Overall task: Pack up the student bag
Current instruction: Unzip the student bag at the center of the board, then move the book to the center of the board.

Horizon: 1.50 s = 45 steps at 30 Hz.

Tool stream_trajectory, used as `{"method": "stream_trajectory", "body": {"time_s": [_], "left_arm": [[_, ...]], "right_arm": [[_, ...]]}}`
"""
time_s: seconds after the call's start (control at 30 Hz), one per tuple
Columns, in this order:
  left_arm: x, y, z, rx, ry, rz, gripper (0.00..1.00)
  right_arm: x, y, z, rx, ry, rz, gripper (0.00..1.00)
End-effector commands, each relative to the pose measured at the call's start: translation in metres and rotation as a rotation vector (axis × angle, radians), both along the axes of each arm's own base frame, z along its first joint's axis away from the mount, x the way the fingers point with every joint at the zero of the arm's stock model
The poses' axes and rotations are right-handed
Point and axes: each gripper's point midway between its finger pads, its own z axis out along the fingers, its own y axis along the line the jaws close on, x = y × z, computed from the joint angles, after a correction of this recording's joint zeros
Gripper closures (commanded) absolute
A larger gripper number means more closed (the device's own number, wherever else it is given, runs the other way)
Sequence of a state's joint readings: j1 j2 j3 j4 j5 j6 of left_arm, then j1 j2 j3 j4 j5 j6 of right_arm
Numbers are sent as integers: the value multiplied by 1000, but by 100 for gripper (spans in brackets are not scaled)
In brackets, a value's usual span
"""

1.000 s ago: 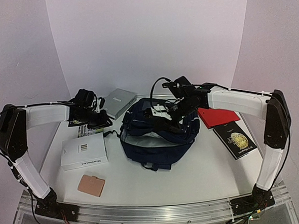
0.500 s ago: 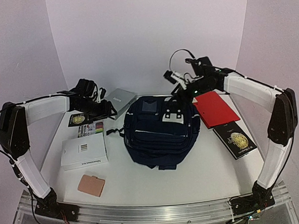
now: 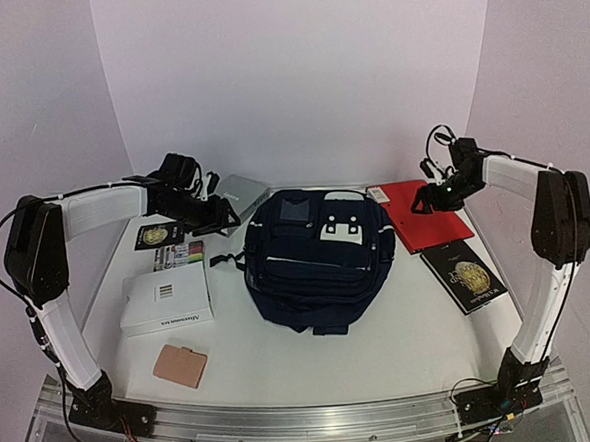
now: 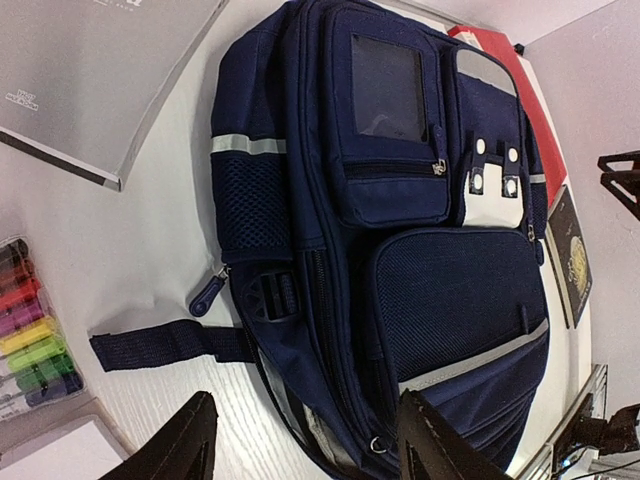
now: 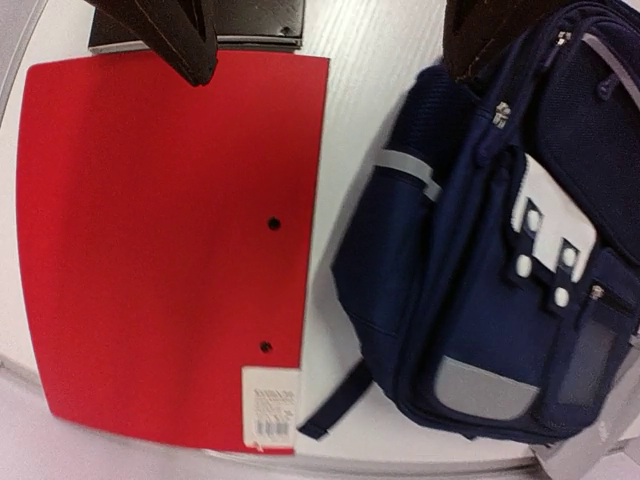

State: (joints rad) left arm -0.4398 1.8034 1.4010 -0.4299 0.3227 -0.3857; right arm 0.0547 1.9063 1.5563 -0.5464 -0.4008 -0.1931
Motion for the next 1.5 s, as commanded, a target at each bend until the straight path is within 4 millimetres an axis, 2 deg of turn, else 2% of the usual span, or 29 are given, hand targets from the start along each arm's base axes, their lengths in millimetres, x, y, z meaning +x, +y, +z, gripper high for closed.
{"method": "stream_trajectory", "body": {"time_s": [0.0, 0.17, 0.23, 0.3, 0.5, 0.67, 1.0, 1.1, 1.23, 1.33, 1.47], "left_arm": [[4, -5, 22, -10, -50, -33, 38], [1, -4, 22, -9, -49, -35, 38], [0, -4, 21, -10, -47, -37, 38], [0, -5, 20, -11, -44, -40, 37], [1, -6, 18, -11, -42, -48, 36], [-1, -6, 20, -9, -48, -56, 36], [-5, -4, 16, -8, -50, -61, 37], [-5, -6, 14, -10, -45, -68, 37], [-3, -7, 16, -18, -49, -67, 37], [-3, -7, 18, -18, -52, -67, 37], [-4, -7, 22, -20, -58, -63, 37]], "right_arm": [[-9, -67, -37, -54, 129, -171, 21], [-27, -102, -65, -119, 222, -202, 13], [-31, -114, -74, -136, 251, -200, 3], [-36, -122, -84, -153, 286, -183, 2], [-49, -125, -112, -146, 386, -126, 2], [-76, -119, -131, -57, 521, -100, 3], [-138, -68, -115, 187, 629, -98, 10], [-140, -52, -107, 252, 622, -118, 12], [-134, -28, -96, 315, 578, -146, 14], [-111, -23, -77, 379, 483, -233, 14], [-75, -19, -41, 556, 315, -363, 17]]}}
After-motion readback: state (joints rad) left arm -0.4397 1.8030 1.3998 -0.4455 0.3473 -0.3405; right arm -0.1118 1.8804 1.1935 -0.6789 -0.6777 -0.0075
